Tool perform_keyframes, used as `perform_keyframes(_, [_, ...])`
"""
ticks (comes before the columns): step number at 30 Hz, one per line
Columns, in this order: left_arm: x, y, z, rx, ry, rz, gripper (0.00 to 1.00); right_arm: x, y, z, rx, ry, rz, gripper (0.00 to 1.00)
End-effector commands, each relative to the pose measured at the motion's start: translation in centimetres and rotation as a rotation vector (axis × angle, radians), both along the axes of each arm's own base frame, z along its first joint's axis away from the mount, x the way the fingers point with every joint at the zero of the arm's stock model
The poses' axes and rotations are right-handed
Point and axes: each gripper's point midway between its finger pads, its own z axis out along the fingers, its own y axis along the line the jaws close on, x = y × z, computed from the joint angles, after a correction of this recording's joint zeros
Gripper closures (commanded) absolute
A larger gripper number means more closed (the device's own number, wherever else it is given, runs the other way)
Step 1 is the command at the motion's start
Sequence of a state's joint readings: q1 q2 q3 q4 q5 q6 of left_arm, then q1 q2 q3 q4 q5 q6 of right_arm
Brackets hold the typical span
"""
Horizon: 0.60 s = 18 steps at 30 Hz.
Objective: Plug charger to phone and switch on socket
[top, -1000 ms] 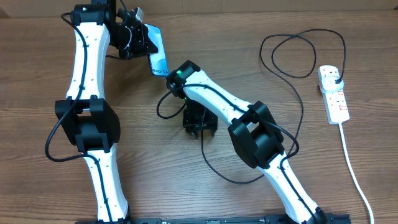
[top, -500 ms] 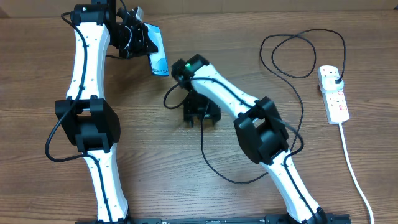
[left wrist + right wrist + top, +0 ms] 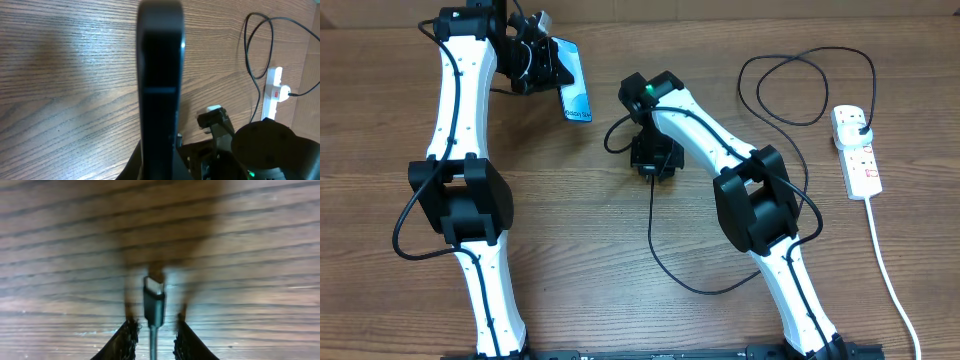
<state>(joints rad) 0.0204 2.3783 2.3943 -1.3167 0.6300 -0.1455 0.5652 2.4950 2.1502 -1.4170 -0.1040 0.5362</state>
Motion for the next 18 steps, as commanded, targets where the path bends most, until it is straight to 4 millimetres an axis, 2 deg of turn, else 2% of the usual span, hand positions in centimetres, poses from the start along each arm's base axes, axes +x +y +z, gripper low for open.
perform_keyframes(1, [0.0, 0.1, 2.7, -0.008, -0.075, -0.019, 0.96, -0.6, 1.1, 0.7, 0.063, -0.003, 0.016, 0.74])
perform_keyframes(5, [0.0, 0.1, 2.7, -0.008, -0.075, -0.019, 0.96, -0.6, 1.1, -0.6, 0.072, -0.008, 0.015, 0.76])
perform_keyframes(12, [0.0, 0.1, 2.7, -0.008, -0.075, -0.019, 0.96, -0.4, 0.7, -0.7, 0.059, -0.014, 0.012, 0.78])
perform_keyframes(18, [0.0, 0.1, 2.7, -0.008, -0.076, -0.019, 0.96, 0.3, -0.4, -0.8, 0.005, -0.048, 0.015, 0.78])
